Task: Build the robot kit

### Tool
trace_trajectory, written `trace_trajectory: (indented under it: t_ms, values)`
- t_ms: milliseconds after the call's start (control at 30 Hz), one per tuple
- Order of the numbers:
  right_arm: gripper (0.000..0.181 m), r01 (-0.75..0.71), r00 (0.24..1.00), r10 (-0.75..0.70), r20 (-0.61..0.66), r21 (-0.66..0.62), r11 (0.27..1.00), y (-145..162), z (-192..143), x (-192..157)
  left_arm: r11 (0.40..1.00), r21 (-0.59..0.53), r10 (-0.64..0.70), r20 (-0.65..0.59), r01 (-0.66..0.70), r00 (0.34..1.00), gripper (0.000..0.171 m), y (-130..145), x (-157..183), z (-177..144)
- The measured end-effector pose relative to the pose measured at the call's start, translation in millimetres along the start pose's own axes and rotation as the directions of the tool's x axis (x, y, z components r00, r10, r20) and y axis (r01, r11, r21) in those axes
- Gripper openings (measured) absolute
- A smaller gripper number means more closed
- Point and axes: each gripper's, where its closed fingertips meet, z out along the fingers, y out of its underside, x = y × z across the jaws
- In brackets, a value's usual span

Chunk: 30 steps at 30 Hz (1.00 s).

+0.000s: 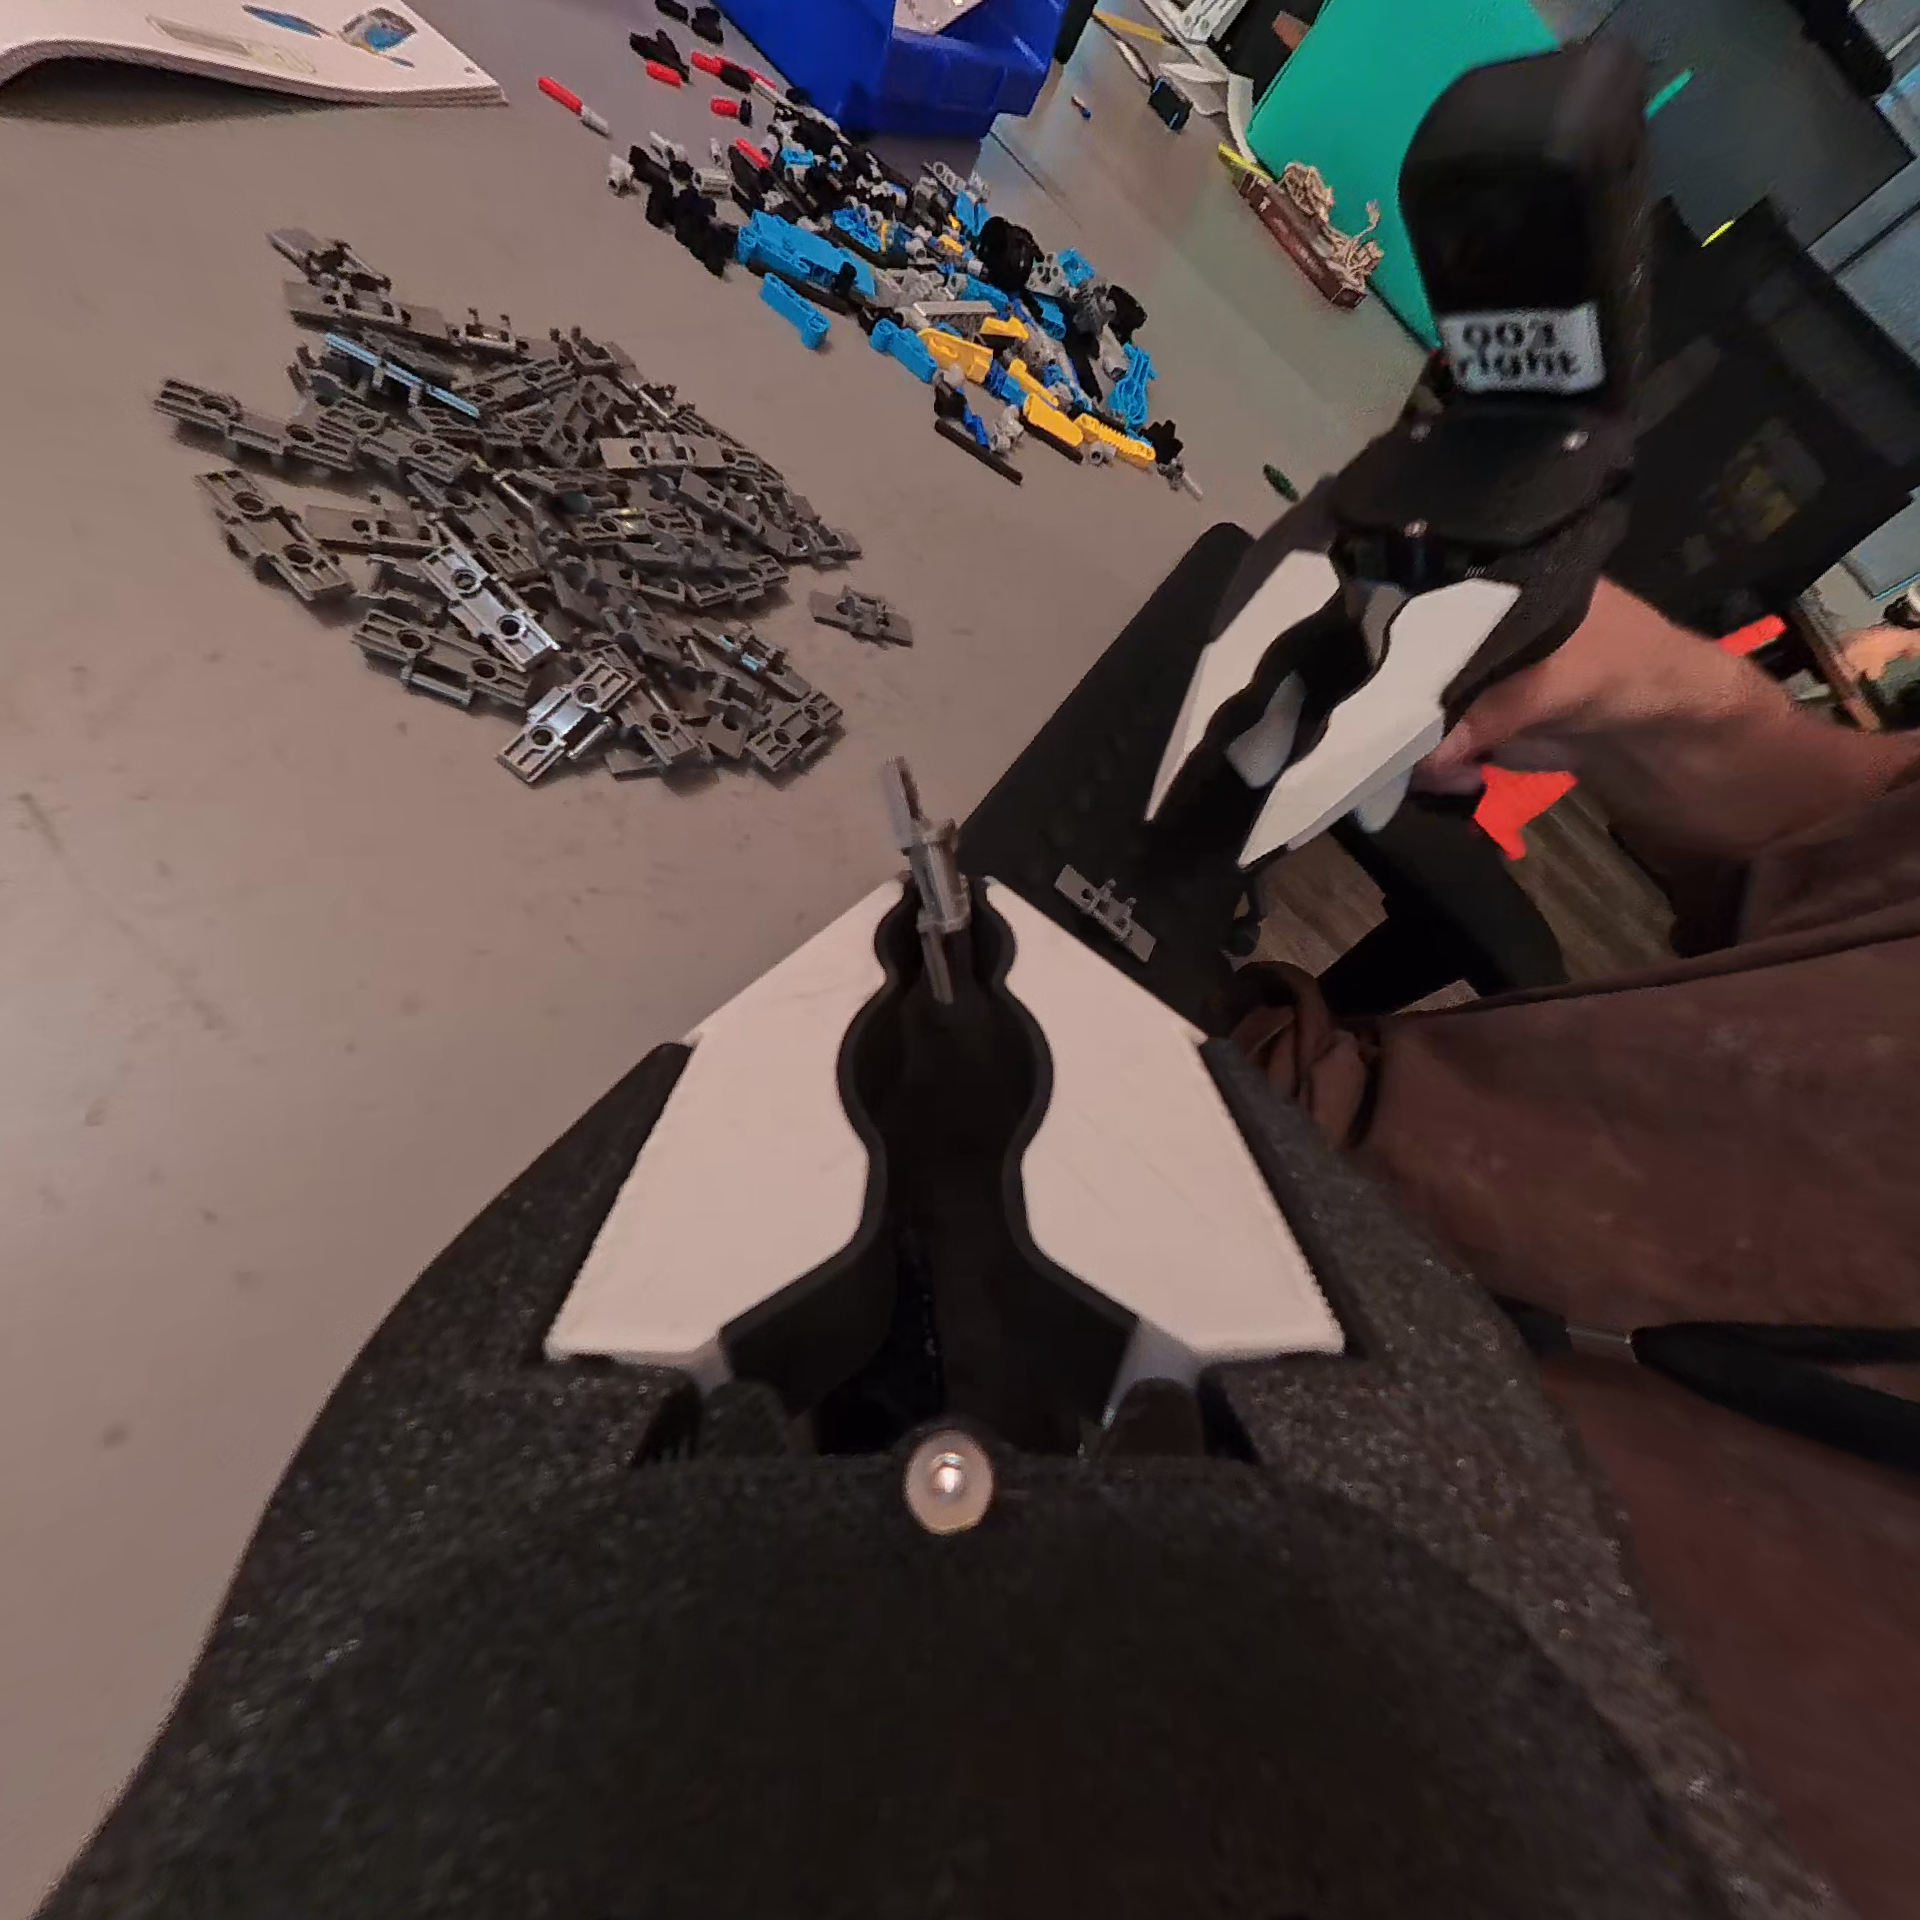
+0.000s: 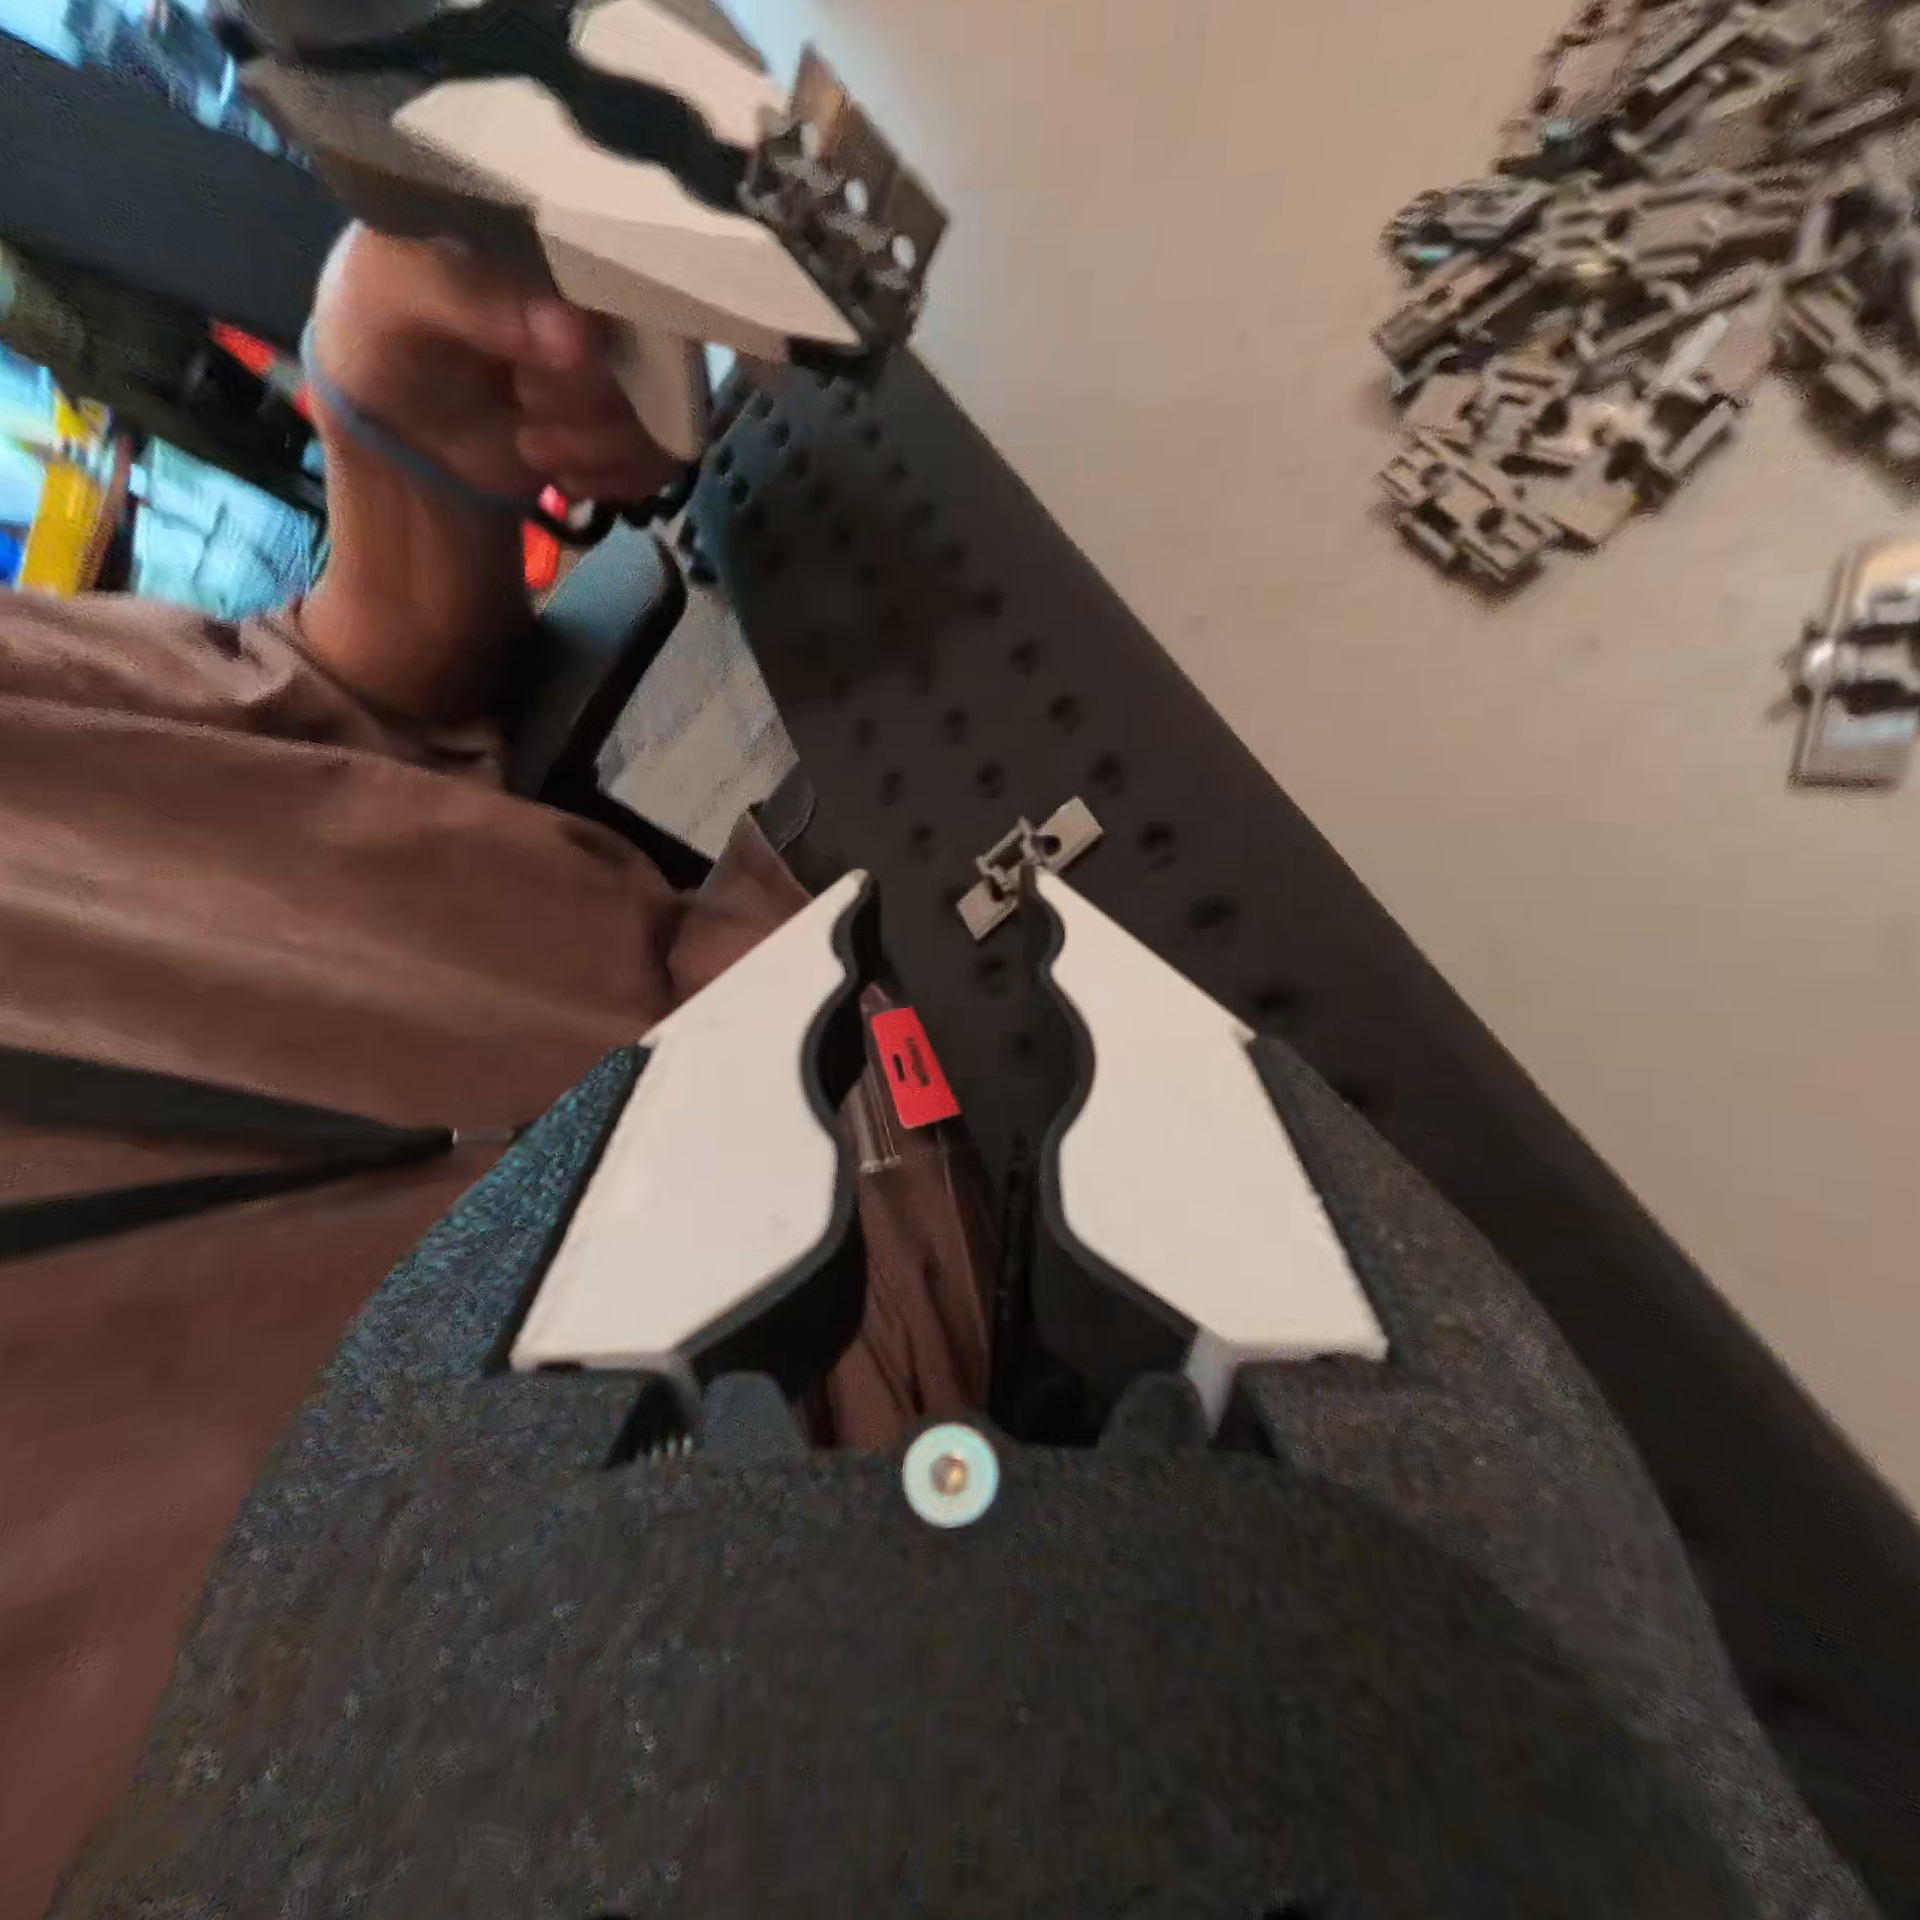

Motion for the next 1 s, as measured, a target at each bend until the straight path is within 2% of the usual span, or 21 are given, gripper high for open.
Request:
trace_trajectory:
  t_ms: [33,167,267,433,500,600,667,767,800,867,900,967,1000]
  values:
    - [0.031,-0.017,0.999,0.018,-0.051,0.019,1.000,2,2,5,1.000,0.000,-0.008,-0.011,0.008,1.000,0.007,0,1,1]
    - [0.034,0.134,0.957,-0.127,-0.259,0.011,0.991,4,22,17,1.000,-0.025,-0.015,-0.048,0.014,0.999,0.007,5,3,6]
    - [0.018,0.218,0.910,-0.206,-0.359,-0.007,0.976,5,26,29,0.999,-0.035,-0.015,-0.069,0.012,0.997,0.008,6,3,8]
    - [0.015,0.253,0.901,-0.224,-0.371,0.031,0.967,5,26,28,0.999,-0.035,-0.025,-0.099,0.022,0.995,0.008,4,1,10]
    - [0.008,0.245,0.917,-0.213,-0.337,0.054,0.968,2,24,27,0.999,-0.040,-0.032,-0.108,0.028,0.994,0.008,5,0,12]
    - [0.009,0.221,0.953,-0.187,-0.239,0.123,0.967,-9,22,20,0.999,-0.040,-0.038,-0.106,0.034,0.994,0.008,6,-1,13]
    - [0.008,0.280,0.936,-0.245,-0.254,0.114,0.953,-19,17,26,0.998,-0.029,-0.051,-0.110,0.048,0.993,0.008,3,-1,14]
    - [0.009,0.425,0.866,-0.416,-0.277,-0.031,0.905,-28,9,39,0.998,-0.027,-0.064,-0.097,0.062,0.993,0.008,2,-5,16]
    - [0.008,0.485,0.813,-0.498,-0.302,-0.122,0.866,-28,6,52,0.998,-0.029,-0.064,-0.084,0.062,0.994,0.008,2,-7,17]
    - [0.008,0.583,0.652,-0.651,-0.389,-0.292,0.759,-34,-8,91,0.998,-0.029,-0.057,-0.063,0.055,0.996,0.008,3,-9,19]
    - [0.008,0.596,0.611,-0.698,-0.374,-0.362,0.717,-33,-15,105,0.998,-0.029,-0.051,-0.053,0.050,0.997,0.008,3,-10,19]
    - [0.008,0.602,0.569,-0.750,-0.337,-0.451,0.659,-31,-31,131,0.999,-0.030,-0.032,-0.032,0.031,0.999,0.008,2,-12,20]
    - [0.008,0.586,0.579,-0.755,-0.309,-0.486,0.648,-27,-39,142,0.999,-0.031,-0.021,-0.017,0.021,1.000,0.008,2,-14,20]
